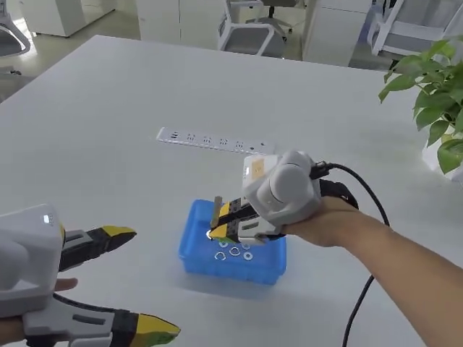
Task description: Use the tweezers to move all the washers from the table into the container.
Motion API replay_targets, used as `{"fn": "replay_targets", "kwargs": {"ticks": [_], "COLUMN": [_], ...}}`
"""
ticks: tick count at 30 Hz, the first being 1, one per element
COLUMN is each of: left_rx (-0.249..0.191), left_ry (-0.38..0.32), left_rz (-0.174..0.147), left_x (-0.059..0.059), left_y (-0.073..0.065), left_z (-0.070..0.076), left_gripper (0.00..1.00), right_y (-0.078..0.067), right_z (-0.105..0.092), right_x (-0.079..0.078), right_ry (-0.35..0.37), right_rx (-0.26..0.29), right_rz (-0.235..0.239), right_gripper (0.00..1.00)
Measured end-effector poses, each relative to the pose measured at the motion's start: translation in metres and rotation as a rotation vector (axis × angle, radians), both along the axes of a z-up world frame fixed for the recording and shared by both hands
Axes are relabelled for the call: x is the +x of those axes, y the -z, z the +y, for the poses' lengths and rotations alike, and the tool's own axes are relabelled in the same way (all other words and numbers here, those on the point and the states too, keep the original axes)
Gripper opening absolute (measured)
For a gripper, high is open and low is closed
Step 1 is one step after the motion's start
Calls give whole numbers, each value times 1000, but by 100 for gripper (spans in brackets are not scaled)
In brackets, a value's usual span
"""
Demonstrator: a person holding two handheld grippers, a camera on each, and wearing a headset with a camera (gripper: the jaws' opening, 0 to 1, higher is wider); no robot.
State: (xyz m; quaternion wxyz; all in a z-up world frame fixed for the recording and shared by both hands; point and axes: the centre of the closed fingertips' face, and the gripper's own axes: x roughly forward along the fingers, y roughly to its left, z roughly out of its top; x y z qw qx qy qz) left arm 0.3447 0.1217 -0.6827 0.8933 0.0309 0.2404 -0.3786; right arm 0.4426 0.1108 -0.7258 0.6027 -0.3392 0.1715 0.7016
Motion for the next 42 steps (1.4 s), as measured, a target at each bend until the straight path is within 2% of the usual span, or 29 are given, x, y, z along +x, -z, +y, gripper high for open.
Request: {"fn": "replay_targets", "kwargs": {"ticks": [17, 20, 24, 32, 37, 42], "left_rx": [1, -2, 2, 1, 5, 13], "left_ry": [2, 9, 11, 5, 5, 30], "left_rz": [5, 16, 21, 9, 2, -14], "left_x": [4, 5, 6, 10, 15, 25], "left_y": [1, 3, 5, 2, 2, -1], "left_z": [0, 0, 1, 2, 2, -2], "left_gripper": [98, 95, 95, 95, 89, 79], "right_y": [31, 33, 35, 41, 46, 48], "right_z": [0, 1, 1, 2, 1, 0], "right_x": [4, 5, 5, 5, 3, 3], "right_ry": [11, 11, 13, 10, 9, 10], "right_rx": [-28, -30, -37, -51, -67, -64], "right_rz": [29, 31, 35, 39, 41, 43], "right_gripper": [8, 8, 8, 8, 8, 8]}}
